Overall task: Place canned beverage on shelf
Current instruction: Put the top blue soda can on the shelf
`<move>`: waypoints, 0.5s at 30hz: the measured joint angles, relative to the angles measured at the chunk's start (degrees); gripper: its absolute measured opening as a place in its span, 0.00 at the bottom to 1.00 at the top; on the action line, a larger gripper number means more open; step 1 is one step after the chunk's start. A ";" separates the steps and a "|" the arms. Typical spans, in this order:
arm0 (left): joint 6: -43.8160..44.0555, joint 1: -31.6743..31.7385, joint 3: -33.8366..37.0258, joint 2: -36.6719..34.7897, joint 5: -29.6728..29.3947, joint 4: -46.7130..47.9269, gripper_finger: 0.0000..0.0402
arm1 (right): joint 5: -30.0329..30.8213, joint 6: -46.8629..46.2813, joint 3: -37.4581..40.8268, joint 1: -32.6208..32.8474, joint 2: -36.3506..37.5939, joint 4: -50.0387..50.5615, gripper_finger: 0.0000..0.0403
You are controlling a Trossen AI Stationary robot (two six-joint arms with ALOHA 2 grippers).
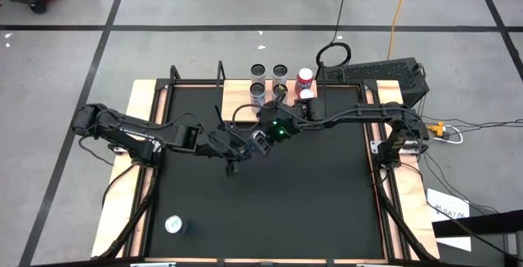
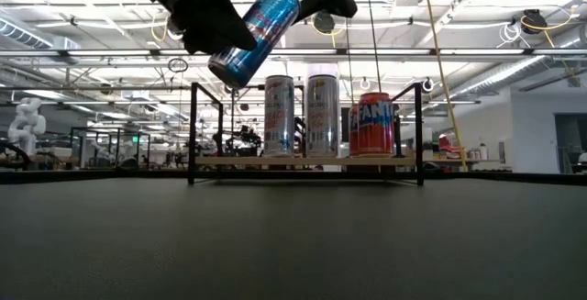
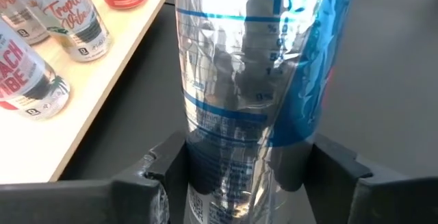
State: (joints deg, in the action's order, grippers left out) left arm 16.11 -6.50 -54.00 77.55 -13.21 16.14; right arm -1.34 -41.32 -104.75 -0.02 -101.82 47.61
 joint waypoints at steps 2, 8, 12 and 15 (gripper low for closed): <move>0.09 0.08 0.00 -0.08 1.40 -0.39 0.53 | -0.12 2.60 0.00 0.03 0.02 -0.27 0.60; -2.28 0.22 0.00 -2.35 8.95 -1.48 0.53 | -2.15 16.49 -0.07 0.60 0.57 -0.63 0.74; -4.76 0.22 0.00 -4.77 10.67 -2.95 0.53 | -6.16 21.74 -0.09 0.62 0.59 -1.81 0.83; -6.45 0.75 0.00 -6.21 13.68 -3.44 0.53 | -6.64 22.70 -0.09 0.60 0.57 -3.76 0.86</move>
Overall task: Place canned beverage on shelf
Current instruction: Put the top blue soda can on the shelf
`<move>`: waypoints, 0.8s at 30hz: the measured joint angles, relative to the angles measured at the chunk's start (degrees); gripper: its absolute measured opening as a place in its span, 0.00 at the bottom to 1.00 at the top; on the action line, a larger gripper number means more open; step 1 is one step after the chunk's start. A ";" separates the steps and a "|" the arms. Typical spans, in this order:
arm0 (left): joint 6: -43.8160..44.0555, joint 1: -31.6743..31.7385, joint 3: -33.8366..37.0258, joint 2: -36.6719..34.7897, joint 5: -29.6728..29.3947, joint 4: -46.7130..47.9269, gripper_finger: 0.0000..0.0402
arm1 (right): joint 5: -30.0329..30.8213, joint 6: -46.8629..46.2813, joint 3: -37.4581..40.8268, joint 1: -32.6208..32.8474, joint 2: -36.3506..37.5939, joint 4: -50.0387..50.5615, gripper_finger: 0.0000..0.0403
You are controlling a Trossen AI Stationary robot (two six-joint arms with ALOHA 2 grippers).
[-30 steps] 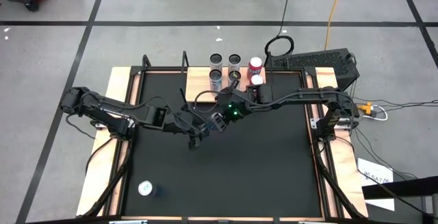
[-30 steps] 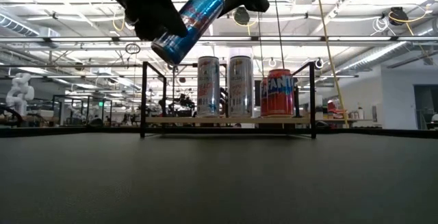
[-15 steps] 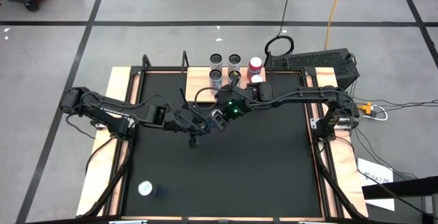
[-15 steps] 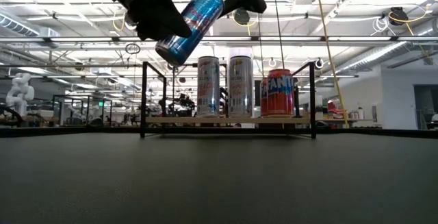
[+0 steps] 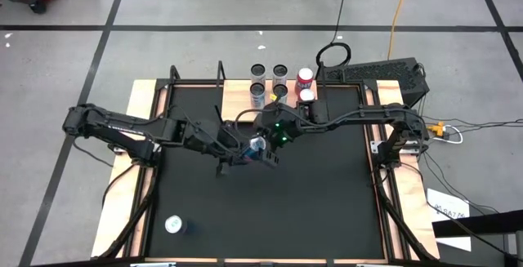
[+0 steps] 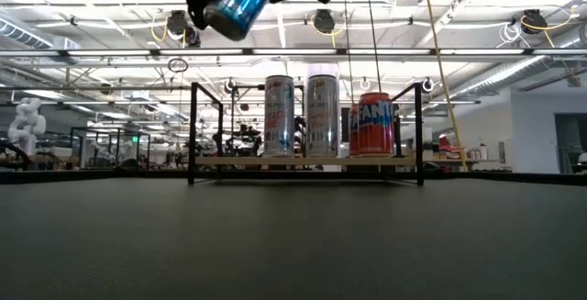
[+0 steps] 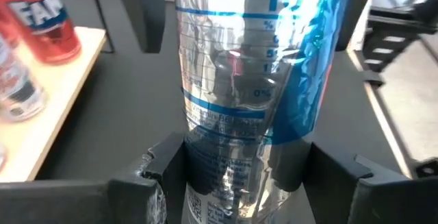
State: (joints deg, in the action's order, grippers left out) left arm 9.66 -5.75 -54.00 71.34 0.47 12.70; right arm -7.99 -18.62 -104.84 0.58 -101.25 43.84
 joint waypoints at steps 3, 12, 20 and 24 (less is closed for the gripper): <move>-0.99 0.92 0.00 -0.67 3.35 -0.19 0.53 | -0.04 0.06 0.00 0.00 0.00 -2.67 0.86; -1.37 4.01 0.00 -0.82 7.36 0.24 0.53 | 3.52 1.56 -4.50 0.05 -0.09 -2.42 0.75; -1.62 6.21 0.00 -0.80 10.08 -0.44 0.53 | 3.32 2.56 -5.20 0.07 -0.04 -0.47 0.66; -2.59 6.70 0.00 -1.12 10.32 -0.88 0.53 | 3.32 2.83 -5.19 0.04 -0.05 -0.29 0.69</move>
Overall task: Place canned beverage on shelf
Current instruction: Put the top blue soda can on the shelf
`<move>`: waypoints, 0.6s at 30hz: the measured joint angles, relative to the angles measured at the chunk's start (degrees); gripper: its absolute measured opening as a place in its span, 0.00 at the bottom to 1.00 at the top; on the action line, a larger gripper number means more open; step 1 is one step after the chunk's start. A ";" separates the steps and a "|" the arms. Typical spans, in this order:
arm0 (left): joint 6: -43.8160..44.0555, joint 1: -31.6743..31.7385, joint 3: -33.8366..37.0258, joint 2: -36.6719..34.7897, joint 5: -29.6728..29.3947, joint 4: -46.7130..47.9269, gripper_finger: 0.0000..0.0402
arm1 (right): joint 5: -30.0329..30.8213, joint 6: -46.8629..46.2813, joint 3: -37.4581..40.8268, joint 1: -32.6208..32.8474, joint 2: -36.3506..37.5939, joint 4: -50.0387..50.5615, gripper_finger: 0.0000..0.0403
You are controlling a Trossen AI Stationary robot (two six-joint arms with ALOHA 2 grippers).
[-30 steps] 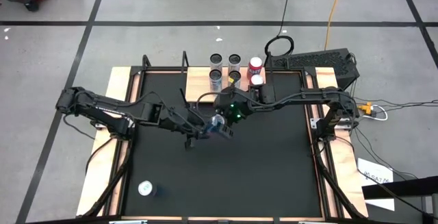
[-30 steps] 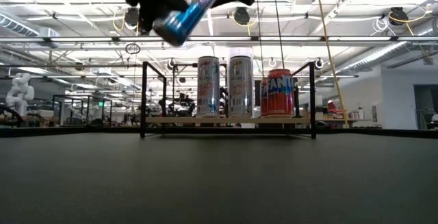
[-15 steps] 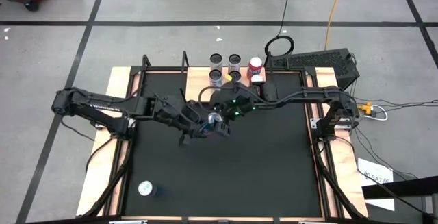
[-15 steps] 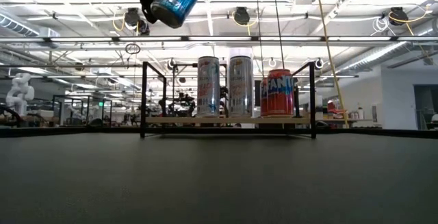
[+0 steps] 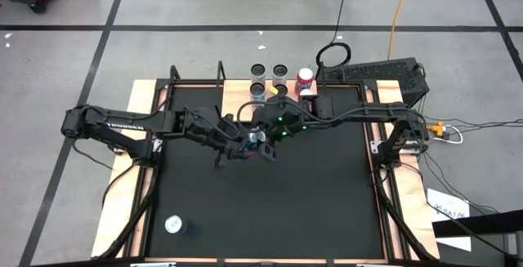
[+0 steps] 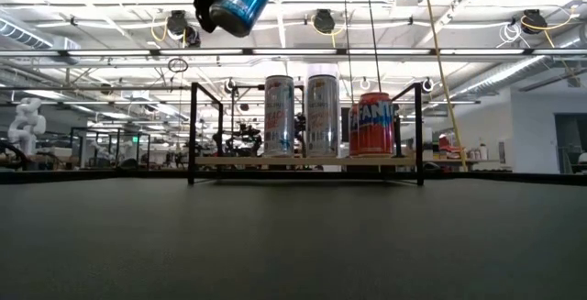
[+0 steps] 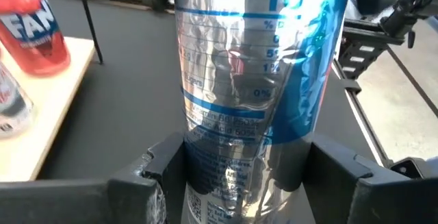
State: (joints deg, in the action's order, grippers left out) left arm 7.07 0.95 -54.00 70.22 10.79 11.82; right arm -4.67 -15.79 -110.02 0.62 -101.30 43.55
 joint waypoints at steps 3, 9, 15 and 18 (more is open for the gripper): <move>-0.52 0.00 0.00 -0.74 0.03 -1.35 0.53 | 0.06 -0.45 0.01 0.00 -0.01 0.03 0.71; -1.36 0.28 -0.02 -1.36 0.12 -1.73 0.53 | 0.07 -2.36 0.01 -0.28 -0.01 0.41 0.64; -1.34 0.26 -0.02 -1.40 -0.11 -1.83 0.53 | 0.09 -2.05 0.01 -0.26 -0.01 0.37 0.53; -1.42 0.26 -0.02 -1.40 -1.12 -1.62 0.53 | 0.09 -1.33 0.01 -0.28 -0.01 0.37 0.53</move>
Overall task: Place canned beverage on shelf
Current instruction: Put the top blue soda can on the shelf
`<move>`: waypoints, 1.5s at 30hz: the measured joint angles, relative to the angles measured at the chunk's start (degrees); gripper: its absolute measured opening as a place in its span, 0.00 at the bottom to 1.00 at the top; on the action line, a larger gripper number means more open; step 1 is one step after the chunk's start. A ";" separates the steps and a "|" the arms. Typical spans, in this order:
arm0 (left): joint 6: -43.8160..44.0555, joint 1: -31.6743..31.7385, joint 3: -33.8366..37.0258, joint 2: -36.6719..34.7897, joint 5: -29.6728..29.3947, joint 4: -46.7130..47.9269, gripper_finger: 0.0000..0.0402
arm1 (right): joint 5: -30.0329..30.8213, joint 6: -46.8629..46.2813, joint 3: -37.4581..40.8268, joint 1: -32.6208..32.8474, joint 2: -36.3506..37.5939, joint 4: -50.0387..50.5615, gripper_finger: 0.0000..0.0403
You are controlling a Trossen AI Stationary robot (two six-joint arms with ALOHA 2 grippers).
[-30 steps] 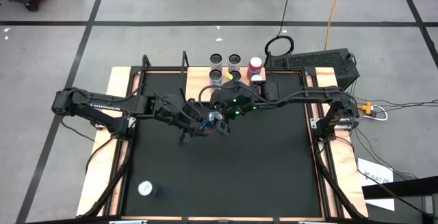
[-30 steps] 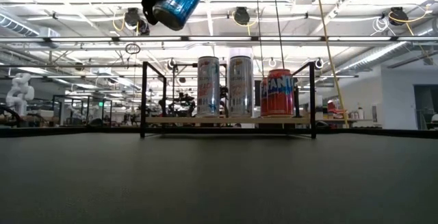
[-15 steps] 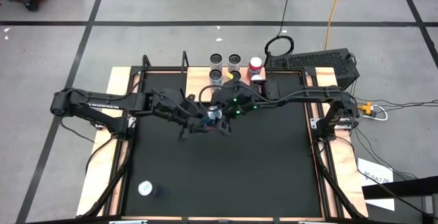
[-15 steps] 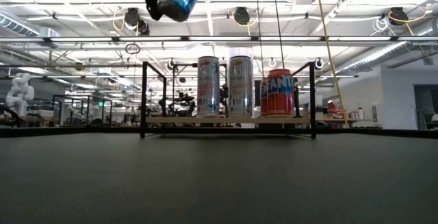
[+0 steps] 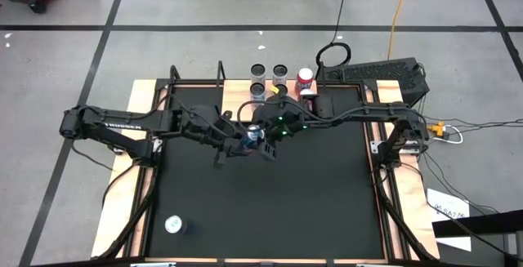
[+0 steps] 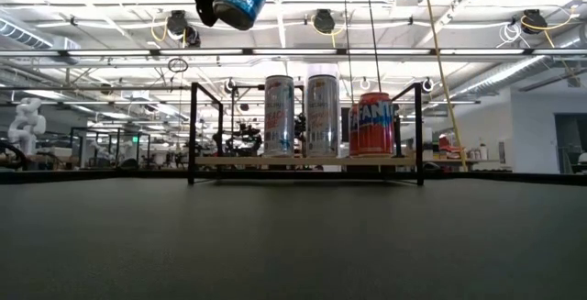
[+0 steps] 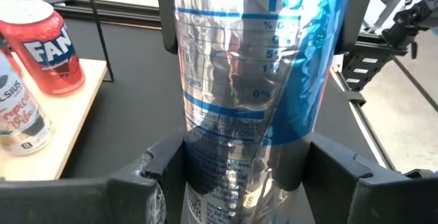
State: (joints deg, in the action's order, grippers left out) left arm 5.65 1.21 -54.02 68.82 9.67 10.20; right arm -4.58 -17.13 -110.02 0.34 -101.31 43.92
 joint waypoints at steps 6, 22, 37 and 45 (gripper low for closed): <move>-0.08 -0.10 -0.20 -0.12 -1.81 1.60 0.59 | -0.26 0.50 -1.45 -0.86 -0.27 0.84 0.53; 5.90 4.00 -6.40 -8.52 -27.55 24.10 0.81 | -0.21 1.35 -5.09 -10.09 -0.12 3.64 0.53; 5.97 9.12 -6.45 -10.08 -27.55 25.26 0.81 | -0.73 13.25 -20.18 -19.69 -14.82 9.41 0.54; 6.00 10.84 -6.43 -10.05 -28.17 25.71 0.81 | -4.03 20.00 -24.70 -22.20 -19.02 8.66 0.55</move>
State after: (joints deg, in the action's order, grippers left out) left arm 11.65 12.05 -60.45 58.76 -18.50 35.91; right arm -8.61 2.87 -134.72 -21.86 -120.33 52.58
